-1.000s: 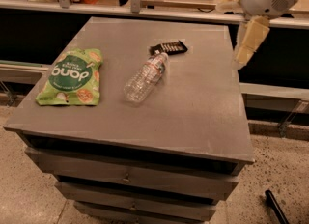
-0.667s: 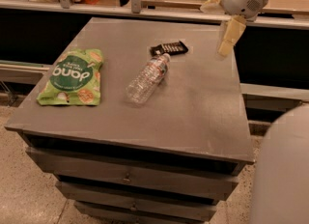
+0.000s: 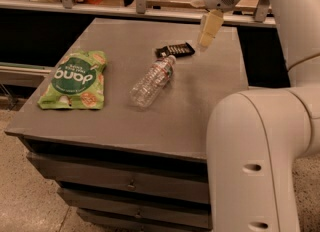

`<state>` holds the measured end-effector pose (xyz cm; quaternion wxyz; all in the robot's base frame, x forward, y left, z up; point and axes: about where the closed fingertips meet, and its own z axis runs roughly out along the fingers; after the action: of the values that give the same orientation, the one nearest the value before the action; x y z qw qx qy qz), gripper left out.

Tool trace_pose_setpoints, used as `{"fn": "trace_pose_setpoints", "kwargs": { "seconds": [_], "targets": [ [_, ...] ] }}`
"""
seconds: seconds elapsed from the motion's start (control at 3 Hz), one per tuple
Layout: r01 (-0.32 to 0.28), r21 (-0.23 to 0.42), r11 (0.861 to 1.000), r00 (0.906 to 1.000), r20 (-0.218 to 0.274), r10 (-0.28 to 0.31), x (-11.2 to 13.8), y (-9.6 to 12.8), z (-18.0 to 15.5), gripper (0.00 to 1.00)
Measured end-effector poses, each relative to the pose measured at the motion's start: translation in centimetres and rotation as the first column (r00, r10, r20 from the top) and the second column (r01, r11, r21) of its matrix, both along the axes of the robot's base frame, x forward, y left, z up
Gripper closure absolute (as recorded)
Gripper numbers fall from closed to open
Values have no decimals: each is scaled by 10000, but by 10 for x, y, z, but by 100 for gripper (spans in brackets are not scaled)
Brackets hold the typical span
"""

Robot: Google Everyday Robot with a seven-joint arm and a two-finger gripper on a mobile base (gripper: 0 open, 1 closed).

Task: Move rxbar chocolate near green rice chip bag

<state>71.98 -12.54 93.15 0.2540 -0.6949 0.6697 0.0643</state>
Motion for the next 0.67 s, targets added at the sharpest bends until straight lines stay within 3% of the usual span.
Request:
{"fn": "trace_pose_setpoints", "kwargs": {
  "seconds": [0.33,0.67],
  "targets": [
    [-288,-358,9989,9989,-382,274,13,24,-24,0],
    [-214,-846,9962,9977,-661,158,23,40,-42,0]
  ]
}}
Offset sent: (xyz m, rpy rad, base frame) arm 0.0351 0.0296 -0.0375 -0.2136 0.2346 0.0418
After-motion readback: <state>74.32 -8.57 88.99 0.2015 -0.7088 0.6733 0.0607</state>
